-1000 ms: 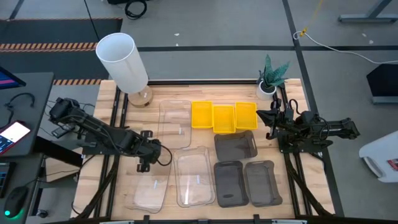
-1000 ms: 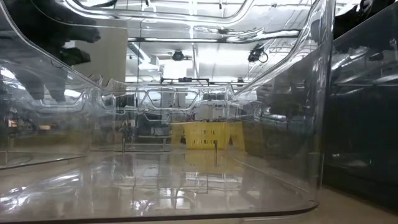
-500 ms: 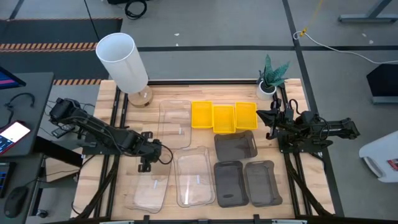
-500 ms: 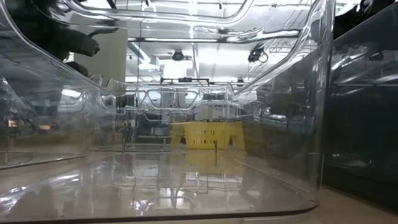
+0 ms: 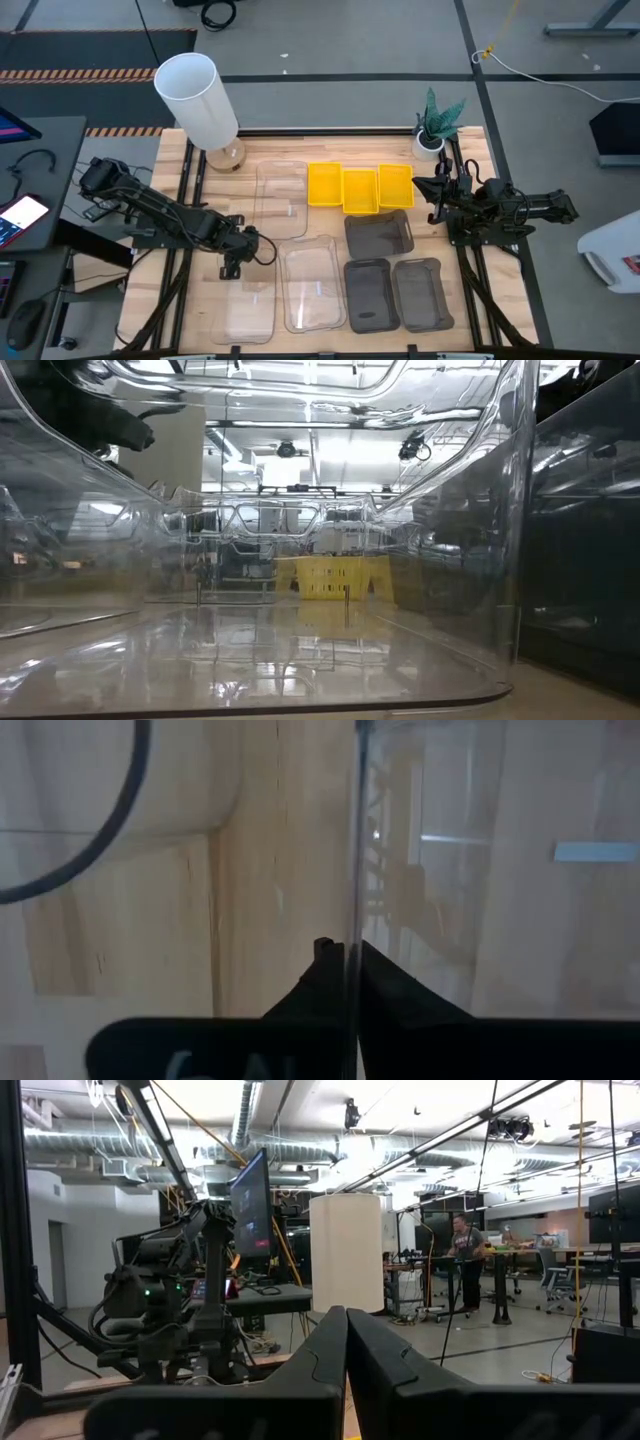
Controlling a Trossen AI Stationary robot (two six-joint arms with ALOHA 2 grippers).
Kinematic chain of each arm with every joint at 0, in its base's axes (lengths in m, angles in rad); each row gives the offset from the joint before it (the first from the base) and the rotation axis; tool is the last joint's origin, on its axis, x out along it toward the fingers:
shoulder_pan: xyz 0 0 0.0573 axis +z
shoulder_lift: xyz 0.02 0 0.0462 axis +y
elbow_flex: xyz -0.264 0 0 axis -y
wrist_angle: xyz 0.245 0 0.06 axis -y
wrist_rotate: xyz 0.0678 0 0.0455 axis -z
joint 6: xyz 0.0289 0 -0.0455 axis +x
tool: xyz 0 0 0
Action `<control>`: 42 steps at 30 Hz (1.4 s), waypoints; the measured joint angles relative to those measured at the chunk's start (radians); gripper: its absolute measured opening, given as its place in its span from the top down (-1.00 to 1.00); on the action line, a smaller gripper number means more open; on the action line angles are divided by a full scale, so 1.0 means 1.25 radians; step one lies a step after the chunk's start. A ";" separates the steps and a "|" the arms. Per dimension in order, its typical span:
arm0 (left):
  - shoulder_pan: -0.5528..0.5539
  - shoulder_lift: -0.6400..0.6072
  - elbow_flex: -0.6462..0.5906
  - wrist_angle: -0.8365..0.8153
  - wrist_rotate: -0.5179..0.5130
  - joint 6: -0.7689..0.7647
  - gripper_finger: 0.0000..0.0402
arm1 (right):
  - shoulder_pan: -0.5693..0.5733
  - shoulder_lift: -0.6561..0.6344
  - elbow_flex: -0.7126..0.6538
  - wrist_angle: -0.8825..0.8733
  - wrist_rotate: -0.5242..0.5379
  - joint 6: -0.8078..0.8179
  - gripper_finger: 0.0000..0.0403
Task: Stack baskets by color
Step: Stack the bottom left transparent bin on the top transparent bin
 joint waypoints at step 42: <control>0.007 -0.006 0.525 -0.501 -0.088 0.069 0.96 | 0.000 0.000 0.000 0.000 0.000 0.000 0.92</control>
